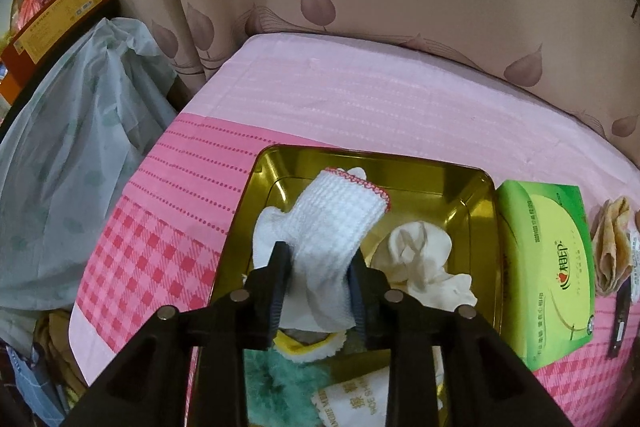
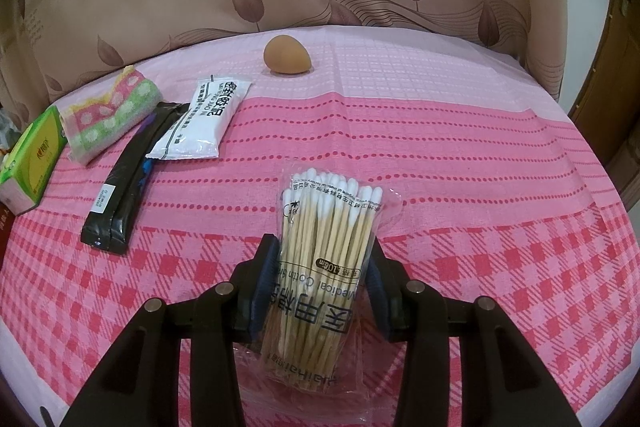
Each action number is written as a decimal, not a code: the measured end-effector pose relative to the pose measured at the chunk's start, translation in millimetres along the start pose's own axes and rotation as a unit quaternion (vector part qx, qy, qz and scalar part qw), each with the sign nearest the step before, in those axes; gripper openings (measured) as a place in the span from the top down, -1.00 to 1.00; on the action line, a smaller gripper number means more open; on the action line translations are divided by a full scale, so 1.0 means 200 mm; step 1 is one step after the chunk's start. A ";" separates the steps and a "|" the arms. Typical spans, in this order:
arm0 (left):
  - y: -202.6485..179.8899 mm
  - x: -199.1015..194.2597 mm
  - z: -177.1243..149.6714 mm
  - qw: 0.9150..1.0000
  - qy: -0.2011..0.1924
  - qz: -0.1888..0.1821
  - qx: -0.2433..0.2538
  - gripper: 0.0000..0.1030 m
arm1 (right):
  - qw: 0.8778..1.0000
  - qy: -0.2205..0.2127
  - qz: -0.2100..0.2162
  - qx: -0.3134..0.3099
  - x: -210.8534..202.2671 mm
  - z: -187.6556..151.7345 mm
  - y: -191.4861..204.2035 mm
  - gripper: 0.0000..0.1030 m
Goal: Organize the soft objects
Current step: 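Carry the white checked sock into the gold tin with the left gripper and release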
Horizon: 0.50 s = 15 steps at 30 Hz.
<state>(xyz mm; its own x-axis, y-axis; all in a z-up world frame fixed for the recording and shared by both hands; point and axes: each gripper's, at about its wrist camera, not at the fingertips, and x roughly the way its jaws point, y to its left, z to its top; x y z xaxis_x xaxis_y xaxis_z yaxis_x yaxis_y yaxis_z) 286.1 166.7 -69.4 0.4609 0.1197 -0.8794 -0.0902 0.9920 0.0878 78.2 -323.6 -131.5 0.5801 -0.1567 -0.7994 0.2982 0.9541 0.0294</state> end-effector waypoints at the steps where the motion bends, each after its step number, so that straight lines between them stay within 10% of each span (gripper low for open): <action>1: 0.00 0.00 0.00 1.000 0.002 0.000 -0.001 0.36 | 1.000 0.000 -0.001 -0.001 0.00 0.00 0.00 0.22; 15: 0.02 -0.11 -0.03 1.000 -0.007 -0.027 -0.012 0.24 | 1.000 0.000 -0.002 -0.003 0.00 0.00 0.00 0.19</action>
<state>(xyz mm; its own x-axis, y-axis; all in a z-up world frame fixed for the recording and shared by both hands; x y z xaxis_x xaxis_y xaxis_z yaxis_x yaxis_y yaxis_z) 269.2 168.6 -52.1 0.4788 0.0659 -0.8755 -0.0862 0.9959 0.0278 77.9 -323.2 -131.7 0.5784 -0.1603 -0.7998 0.2953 0.9551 0.0221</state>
